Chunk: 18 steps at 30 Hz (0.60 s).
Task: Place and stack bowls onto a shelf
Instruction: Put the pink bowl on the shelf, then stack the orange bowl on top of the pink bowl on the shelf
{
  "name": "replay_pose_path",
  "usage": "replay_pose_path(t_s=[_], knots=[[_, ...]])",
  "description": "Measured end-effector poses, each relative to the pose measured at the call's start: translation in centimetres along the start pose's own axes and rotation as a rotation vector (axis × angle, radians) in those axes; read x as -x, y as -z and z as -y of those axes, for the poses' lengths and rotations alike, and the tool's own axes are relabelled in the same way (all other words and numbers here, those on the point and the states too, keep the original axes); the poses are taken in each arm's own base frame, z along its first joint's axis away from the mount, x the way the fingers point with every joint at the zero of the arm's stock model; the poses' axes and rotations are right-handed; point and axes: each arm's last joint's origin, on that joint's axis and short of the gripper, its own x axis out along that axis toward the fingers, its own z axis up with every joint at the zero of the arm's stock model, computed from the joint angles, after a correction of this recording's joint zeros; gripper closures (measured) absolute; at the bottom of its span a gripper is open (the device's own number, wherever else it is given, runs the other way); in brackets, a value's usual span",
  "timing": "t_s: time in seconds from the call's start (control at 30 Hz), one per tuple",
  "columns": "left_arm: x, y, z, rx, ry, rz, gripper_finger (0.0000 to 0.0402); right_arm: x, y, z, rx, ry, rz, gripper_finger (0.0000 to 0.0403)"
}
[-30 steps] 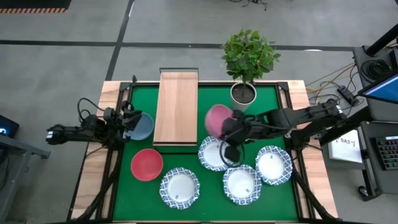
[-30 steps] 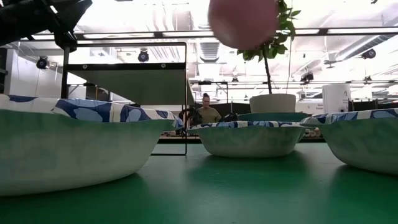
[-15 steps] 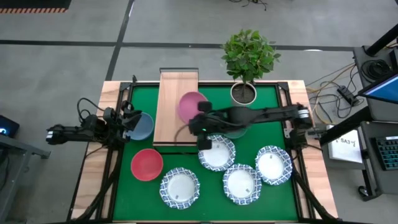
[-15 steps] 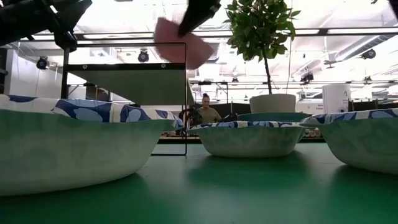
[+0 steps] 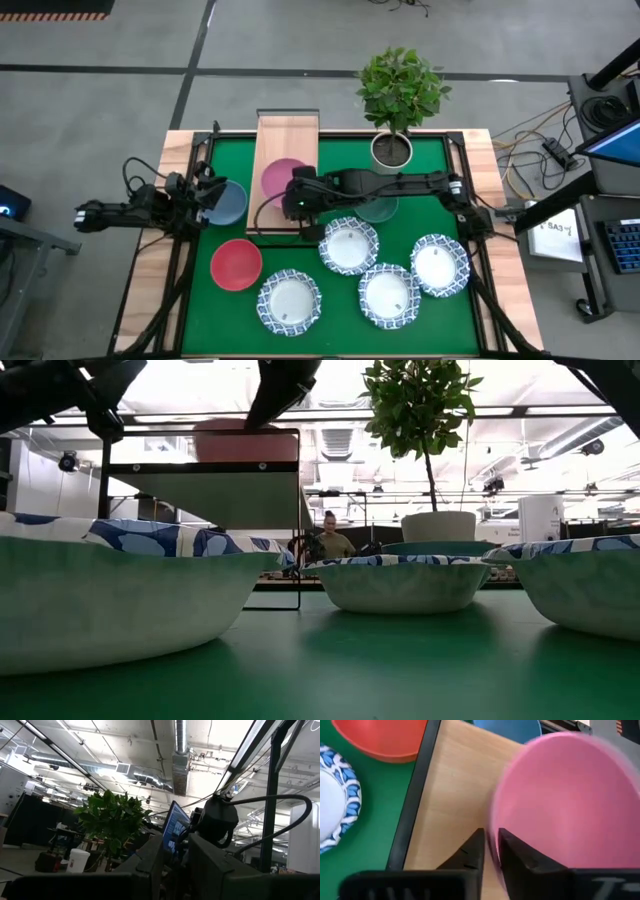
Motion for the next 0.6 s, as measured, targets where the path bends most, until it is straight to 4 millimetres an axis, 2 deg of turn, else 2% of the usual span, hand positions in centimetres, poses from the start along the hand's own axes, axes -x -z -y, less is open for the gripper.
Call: replay_pose_path(t_s=[0.17,0.27,0.47,0.6], knots=[[0.0,0.0,0.0,0.001,0.001,0.003,0.0327,0.1,-0.1,0.1,-0.009,0.002,0.007,0.0302],[0.0,0.0,0.0,0.001,0.001,0.003,0.0327,1.0,-0.1,0.2,-0.028,0.005,0.018,0.0283],[0.0,0.0,0.0,0.002,0.001,0.002,0.0327,4.4,0.1,0.1,-0.126,-0.016,0.009,0.0277],[0.0,-0.1,0.1,0.037,0.04,-0.001,0.0327,6.8,0.6,-1.6,-0.161,-0.048,-0.017,0.0285]])
